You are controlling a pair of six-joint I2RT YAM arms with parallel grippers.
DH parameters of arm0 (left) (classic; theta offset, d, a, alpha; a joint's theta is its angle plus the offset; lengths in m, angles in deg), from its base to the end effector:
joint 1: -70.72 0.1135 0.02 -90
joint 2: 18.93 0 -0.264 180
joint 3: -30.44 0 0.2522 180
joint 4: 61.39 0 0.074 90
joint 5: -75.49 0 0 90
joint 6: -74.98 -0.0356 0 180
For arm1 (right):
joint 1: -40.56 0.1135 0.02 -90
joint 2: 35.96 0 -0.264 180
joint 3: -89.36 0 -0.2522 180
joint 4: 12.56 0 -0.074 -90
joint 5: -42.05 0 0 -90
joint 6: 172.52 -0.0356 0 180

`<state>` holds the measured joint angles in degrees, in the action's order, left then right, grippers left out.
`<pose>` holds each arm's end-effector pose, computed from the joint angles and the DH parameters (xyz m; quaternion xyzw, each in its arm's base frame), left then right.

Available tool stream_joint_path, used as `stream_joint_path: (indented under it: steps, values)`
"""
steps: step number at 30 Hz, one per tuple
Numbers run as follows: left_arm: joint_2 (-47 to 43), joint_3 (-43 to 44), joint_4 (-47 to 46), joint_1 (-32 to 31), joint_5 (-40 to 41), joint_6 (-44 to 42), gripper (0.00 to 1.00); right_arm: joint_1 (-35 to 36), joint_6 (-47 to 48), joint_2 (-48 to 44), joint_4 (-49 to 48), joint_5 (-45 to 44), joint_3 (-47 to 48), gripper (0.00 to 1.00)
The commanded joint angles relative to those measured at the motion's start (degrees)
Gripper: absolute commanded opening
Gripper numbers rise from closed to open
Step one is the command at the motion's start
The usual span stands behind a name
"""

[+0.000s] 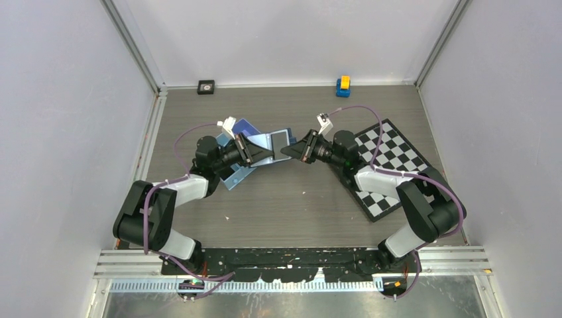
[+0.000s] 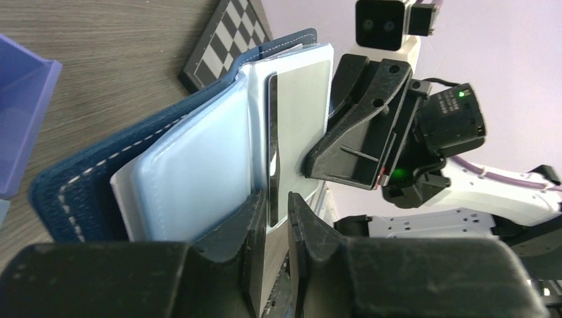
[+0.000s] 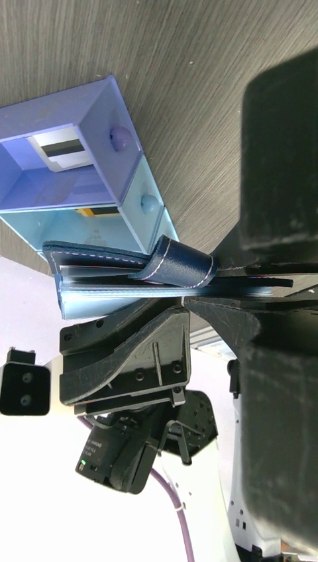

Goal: Take the credit cards out of the card holder
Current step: Remove the credit card from the card holder.

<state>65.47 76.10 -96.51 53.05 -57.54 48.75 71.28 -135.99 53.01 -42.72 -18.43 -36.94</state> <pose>0.2697 -0.1114 0.2121 -0.0346 0.7224 -0.6180 0.3081 0.2711 0.1815 0.2225 -0.0278 0.7335 0.5770 0.3582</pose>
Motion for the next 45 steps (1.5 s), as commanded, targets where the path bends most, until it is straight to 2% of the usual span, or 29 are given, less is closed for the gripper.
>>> stream_joint_path:
  steps: [1, 8, 14, 17, 20, 30, 34, 37, 41, 45]
  values:
    - [-3.69, 2.06, 1.53, -2.11, -2.66, -3.03, 0.21, 3.25, 2.66, -0.53, 2.73, 1.78, 2.04, 0.01]
    - [-5.29, 0.87, 6.08, -0.09, 1.08, -3.82, 0.3, 3.89, 3.16, -0.47, 3.01, 1.25, 2.17, 0.01]
    - [-4.27, 0.47, 1.83, 0.3, -0.51, -1.9, 0.3, 4.54, 5.06, -0.24, 7.63, -0.52, 3.65, 0.01]
    - [-5.59, 0.04, 5.4, 1.31, 1.58, -3.18, 0.29, 4.73, 7.7, -1.25, 12.49, -3.99, 4.19, 0.01]
    - [-6.52, -0.25, 8.73, 1.5, 3.48, -5.05, 0.29, 4.83, 8.29, -1.63, 13.26, -4.57, 4.25, 0.01]
    - [-1.09, -0.56, -3.36, 1.64, -1.23, 1.73, 0.22, 6.13, 6.95, -1.12, 9.89, -2.57, 4.18, 0.01]
    - [-2.45, -0.73, 0.3, 1.94, 0.31, -0.19, 0.24, 6.11, 9.23, -4.13, 16.21, -9.74, 3.77, 0.0]
    - [-4.21, -0.37, 4.72, 1.94, 1.12, -2.58, 0.25, 5.96, 9.61, -5.63, 17.28, -13.49, 2.78, 0.01]
    - [-5.12, 0.1, 7.82, 1.87, 1.48, -4.44, 0.27, 5.71, 9.54, -6.79, 16.09, -13.94, 1.7, 0.0]
    - [-4.09, 0.42, 9.13, 1.63, 2.27, -4.81, 0.3, 5.75, 8.32, -6.62, 11.42, -10.14, 0.69, 0.01]
